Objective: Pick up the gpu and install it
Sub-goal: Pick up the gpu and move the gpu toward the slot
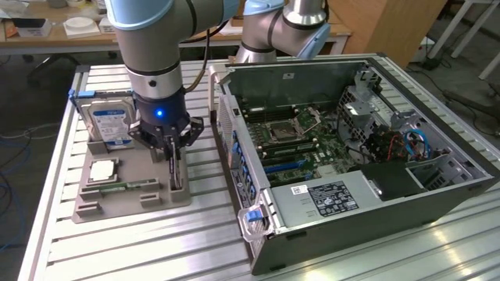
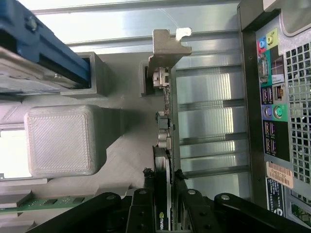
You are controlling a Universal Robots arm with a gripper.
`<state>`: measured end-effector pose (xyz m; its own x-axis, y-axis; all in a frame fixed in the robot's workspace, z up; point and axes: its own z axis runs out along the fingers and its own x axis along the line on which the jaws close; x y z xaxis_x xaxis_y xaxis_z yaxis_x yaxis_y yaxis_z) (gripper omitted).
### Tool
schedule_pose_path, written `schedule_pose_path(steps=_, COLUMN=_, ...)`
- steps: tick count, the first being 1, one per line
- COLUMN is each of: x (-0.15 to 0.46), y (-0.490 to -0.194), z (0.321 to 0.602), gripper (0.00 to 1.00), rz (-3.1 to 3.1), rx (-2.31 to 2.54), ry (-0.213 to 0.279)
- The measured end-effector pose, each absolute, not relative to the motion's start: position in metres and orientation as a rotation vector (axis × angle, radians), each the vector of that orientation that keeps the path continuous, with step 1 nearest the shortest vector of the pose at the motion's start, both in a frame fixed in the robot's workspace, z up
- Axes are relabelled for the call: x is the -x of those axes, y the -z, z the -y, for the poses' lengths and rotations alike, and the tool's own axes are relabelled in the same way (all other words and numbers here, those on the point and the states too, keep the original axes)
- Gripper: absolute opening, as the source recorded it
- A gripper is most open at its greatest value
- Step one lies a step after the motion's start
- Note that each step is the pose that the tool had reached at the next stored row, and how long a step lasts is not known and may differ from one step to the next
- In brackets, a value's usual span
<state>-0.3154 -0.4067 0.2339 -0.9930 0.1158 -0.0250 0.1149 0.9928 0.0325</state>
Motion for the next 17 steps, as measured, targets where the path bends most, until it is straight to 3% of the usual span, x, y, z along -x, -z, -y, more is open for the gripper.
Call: schedule_pose_path(steps=17, x=0.315, y=-0.244, z=0.407, gripper=0.27, rz=-3.109, rx=-0.18, ry=-0.048)
